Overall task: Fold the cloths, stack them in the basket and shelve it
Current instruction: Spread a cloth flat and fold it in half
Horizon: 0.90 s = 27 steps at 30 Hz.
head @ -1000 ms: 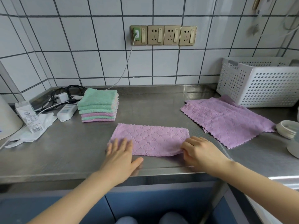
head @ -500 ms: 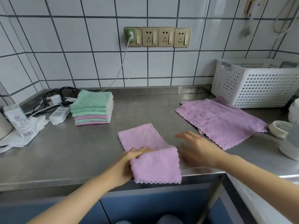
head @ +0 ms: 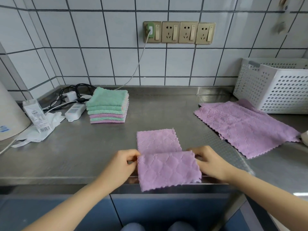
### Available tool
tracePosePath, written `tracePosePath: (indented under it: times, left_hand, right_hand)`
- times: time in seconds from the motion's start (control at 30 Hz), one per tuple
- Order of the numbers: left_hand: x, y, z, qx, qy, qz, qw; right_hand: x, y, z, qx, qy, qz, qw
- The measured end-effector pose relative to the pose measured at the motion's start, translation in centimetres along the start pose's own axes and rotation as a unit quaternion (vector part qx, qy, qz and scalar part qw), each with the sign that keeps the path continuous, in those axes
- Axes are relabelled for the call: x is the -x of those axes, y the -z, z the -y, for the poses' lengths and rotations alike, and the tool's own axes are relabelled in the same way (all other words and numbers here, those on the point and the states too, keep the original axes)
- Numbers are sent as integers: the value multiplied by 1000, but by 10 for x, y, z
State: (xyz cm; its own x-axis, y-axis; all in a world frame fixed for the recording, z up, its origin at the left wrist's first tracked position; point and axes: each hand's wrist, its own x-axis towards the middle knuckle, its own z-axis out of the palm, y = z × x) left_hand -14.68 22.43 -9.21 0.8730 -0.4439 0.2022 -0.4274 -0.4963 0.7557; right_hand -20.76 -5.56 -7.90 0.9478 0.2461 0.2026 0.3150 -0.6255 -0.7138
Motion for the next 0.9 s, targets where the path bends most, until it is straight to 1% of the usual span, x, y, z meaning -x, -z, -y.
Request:
tracePosePath:
  times: [0.07, 0.13, 0.2, 0.23, 0.3, 0.37, 0.57, 0.67, 0.7, 0.73, 0.77, 0.8, 0.83, 0.87, 0.9]
  left_hand:
    - [-17, 0, -5, 21, 61, -25, 998]
    - [-33, 1, -11, 57, 135, -28, 989]
    - [-45, -2, -10, 83, 210, -15, 974]
    - [-49, -3, -9, 80, 229, -13, 970]
    - [-54, -5, -8, 65, 246, -13, 967]
    - [-55, -6, -6, 47, 256, -21, 965]
    - [-55, -8, 0, 8, 251, -34, 967]
    - [-54, -10, -2, -40, 223, -48, 973]
    - [-52, -11, -4, -87, 204, -54, 974]
    - [-49, -12, -6, -162, 172, -58, 970]
    - [-45, -13, -9, -240, 117, -68, 961]
    - [-42, -15, -11, -296, 34, -81, 951]
    - [-41, -17, -11, -330, -60, -83, 938]
    - [-42, -19, -9, -344, -130, -74, 927]
    - [-44, -19, -7, -343, -155, -45, 926]
  right_hand:
    - [-21, 0, 7, -77, -98, -50, 991]
    - [-45, -3, 8, -106, -209, -83, 969]
    - [-65, -8, 4, -64, -286, -93, 951]
    - [-72, -10, 1, -27, -307, -96, 946]
    - [-80, -16, -4, 57, -324, -102, 939]
    - [-82, -23, -7, 112, -328, -109, 932]
    - [-77, -28, -5, 142, -310, -120, 933]
    - [-76, -29, -2, 146, -310, -124, 931]
    - [-76, -30, -1, 155, -311, -126, 929]
    - [-76, -30, 1, 170, -310, -129, 926]
    - [-76, -31, 3, 199, -304, -131, 922]
    - [-76, -31, 6, 234, -287, -132, 920]
    - [-76, -32, 10, 264, -255, -133, 921]
    - [-75, -34, 12, 286, -212, -129, 926]
    - [-74, -36, 13, 300, -166, -117, 932]
